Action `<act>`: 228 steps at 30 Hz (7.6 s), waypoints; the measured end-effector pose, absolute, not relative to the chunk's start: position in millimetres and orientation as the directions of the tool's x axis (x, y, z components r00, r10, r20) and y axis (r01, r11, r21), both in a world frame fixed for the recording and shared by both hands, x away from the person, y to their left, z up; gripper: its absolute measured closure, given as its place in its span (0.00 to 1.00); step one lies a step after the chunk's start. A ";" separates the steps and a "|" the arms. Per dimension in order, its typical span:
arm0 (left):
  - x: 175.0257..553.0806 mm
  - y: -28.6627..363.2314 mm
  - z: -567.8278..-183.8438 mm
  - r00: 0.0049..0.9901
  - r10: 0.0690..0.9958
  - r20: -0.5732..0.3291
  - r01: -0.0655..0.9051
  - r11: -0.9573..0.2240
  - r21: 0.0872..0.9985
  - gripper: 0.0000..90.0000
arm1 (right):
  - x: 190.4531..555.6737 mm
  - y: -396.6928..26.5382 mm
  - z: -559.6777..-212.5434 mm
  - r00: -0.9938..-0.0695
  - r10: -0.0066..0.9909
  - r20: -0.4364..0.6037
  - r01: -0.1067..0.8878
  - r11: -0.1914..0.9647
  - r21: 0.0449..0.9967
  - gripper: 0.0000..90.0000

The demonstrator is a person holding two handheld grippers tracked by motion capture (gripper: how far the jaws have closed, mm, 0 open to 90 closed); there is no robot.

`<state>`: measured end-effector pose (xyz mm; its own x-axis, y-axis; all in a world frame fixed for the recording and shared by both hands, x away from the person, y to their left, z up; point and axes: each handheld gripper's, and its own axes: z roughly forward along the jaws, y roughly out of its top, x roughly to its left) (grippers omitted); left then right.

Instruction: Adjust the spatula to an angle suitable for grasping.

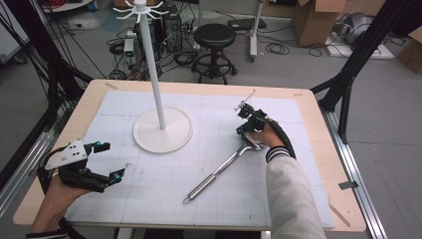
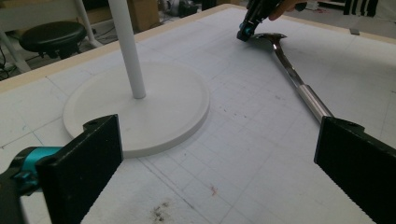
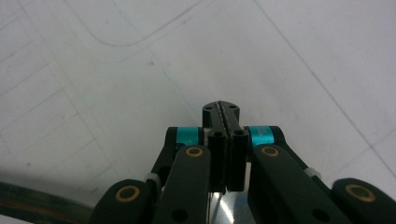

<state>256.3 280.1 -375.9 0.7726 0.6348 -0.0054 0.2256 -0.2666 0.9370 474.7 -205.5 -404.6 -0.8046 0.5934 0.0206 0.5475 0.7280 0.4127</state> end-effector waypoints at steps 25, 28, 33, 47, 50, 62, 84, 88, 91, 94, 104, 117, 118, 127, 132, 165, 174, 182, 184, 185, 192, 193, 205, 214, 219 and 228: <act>254.0 278.5 -373.0 0.774 0.633 0.000 0.219 -0.268 0.938 0.02 | 435.2 -243.1 -401.2 -0.805 0.592 0.034 0.557 0.735 0.387 1.00; 253.7 278.4 -372.4 0.773 0.634 0.002 0.216 -0.268 0.939 0.02 | 429.3 -249.0 -401.0 -0.798 0.600 0.056 0.572 0.724 0.386 1.00; 253.3 277.4 -370.3 0.776 0.631 0.010 0.209 -0.272 0.939 0.02 | 419.4 -258.4 -399.8 -0.793 0.604 0.079 0.585 0.719 0.375 1.00; 254.3 276.1 -368.2 0.778 0.629 0.010 0.205 -0.269 0.941 0.02 | 395.3 -274.1 -397.1 -0.801 0.591 0.096 0.579 0.725 0.372 1.00; 254.5 276.2 -368.3 0.775 0.632 0.009 0.206 -0.267 0.941 0.02 | 391.8 -276.3 -396.2 -0.808 0.582 0.092 0.571 0.736 0.364 1.00; 253.9 276.5 -368.0 0.774 0.633 0.008 0.206 -0.265 0.942 0.02 | 375.2 -285.8 -394.3 -0.828 0.552 0.103 0.549 0.758 0.353 1.00; 254.5 276.1 -368.2 0.775 0.632 0.010 0.207 -0.269 0.941 0.02 | 349.6 -295.1 -393.0 -0.851 0.515 0.106 0.518 0.789 0.330 1.00; 254.4 276.6 -367.7 0.774 0.633 0.017 0.204 -0.274 0.940 0.02 | 346.0 -296.3 -392.6 -0.855 0.509 0.103 0.512 0.795 0.324 1.00; 254.0 276.5 -367.2 0.775 0.632 0.014 0.202 -0.270 0.941 0.02 | 343.0 -297.1 -392.4 -0.857 0.505 0.106 0.510 0.798 0.322 1.00; 253.9 276.5 -367.2 0.775 0.632 0.015 0.203 -0.271 0.941 0.02 | 340.0 -298.0 -392.4 -0.858 0.502 0.107 0.508 0.799 0.323 1.00; 253.7 276.6 -367.1 0.773 0.634 0.013 0.203 -0.268 0.942 0.02 | 334.1 -299.1 -389.5 -0.878 0.471 0.087 0.471 0.814 0.341 0.96; 253.7 276.6 -367.0 0.774 0.633 0.015 0.202 -0.270 0.941 0.02 | 325.0 -297.5 -354.4 -0.893 0.450 0.024 0.415 0.800 0.433 0.72; 253.6 276.6 -367.0 0.774 0.633 0.014 0.203 -0.269 0.941 0.02 | 323.4 -296.7 -352.4 -0.896 0.444 0.015 0.405 0.803 0.438 0.66; 253.6 276.6 -367.0 0.771 0.637 0.014 0.203 -0.267 0.942 0.02 | 314.5 -286.4 -343.8 -0.908 0.419 0.005 0.378 0.814 0.441 0.12; 253.6 276.7 -367.0 0.771 0.637 0.014 0.203 -0.267 0.942 0.02 | 309.9 -275.6 -339.0 -0.908 0.416 -0.041 0.352 0.814 0.462 0.00; 254.0 277.4 -367.3 0.773 0.634 0.014 0.203 -0.268 0.942 0.02 | 299.0 -218.2 -376.0 -0.988 0.148 -0.039 0.131 0.949 0.285 0.22; 253.9 276.4 -367.6 0.773 0.634 0.011 0.207 -0.268 0.941 0.02 | 296.2 -207.4 -387.9 -0.996 0.084 0.017 0.086 0.973 0.215 0.40; 253.7 276.7 -367.4 0.774 0.633 0.013 0.205 -0.270 0.941 0.02 | 295.7 -201.4 -393.7 -0.998 0.054 0.012 0.056 0.978 0.200 0.51; 253.8 276.6 -367.5 0.774 0.633 0.014 0.205 -0.272 0.940 0.02 | 295.1 -200.8 -394.6 -0.998 0.060 0.017 0.063 0.977 0.202 0.51; 253.8 276.3 -367.6 0.774 0.634 0.011 0.206 -0.269 0.941 0.02 | 295.3 -200.8 -395.4 -0.998 0.056 0.016 0.058 0.977 0.206 0.52; 253.7 276.7 -367.4 0.774 0.633 0.013 0.205 -0.269 0.941 0.02 | 292.5 -199.4 -400.6 -0.999 0.050 0.013 0.051 0.977 0.207 0.58; 253.8 276.6 -367.4 0.774 0.633 0.012 0.205 -0.269 0.941 0.02 | 292.5 -199.3 -400.7 -0.999 0.050 0.013 0.052 0.977 0.208 0.60; 254.0 276.1 -367.6 0.775 0.632 0.011 0.205 -0.268 0.941 0.02 | 292.3 -196.4 -404.8 -0.999 0.032 0.016 0.034 0.980 0.196 0.69; 253.9 276.5 -367.4 0.775 0.632 0.013 0.205 -0.270 0.941 0.02 | 290.9 -192.5 -406.4 -1.000 0.019 0.002 0.019 0.984 0.177 0.80; 253.9 276.1 -367.4 0.775 0.632 0.014 0.204 -0.270 0.941 0.02 | 288.8 -189.5 -405.9 -1.000 -0.007 -0.018 -0.010 0.987 0.159 0.82; 253.9 276.8 -367.7 0.776 0.631 0.012 0.204 -0.269 0.941 0.02 | 291.2 -190.2 -403.7 -1.000 0.024 -0.017 0.021 0.984 0.177 0.83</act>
<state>253.9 276.8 -367.7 0.7757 0.6309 0.0117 0.2043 -0.2687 0.9413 291.2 -190.2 -403.7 -0.9996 0.0242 -0.0171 0.0208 0.9840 0.1770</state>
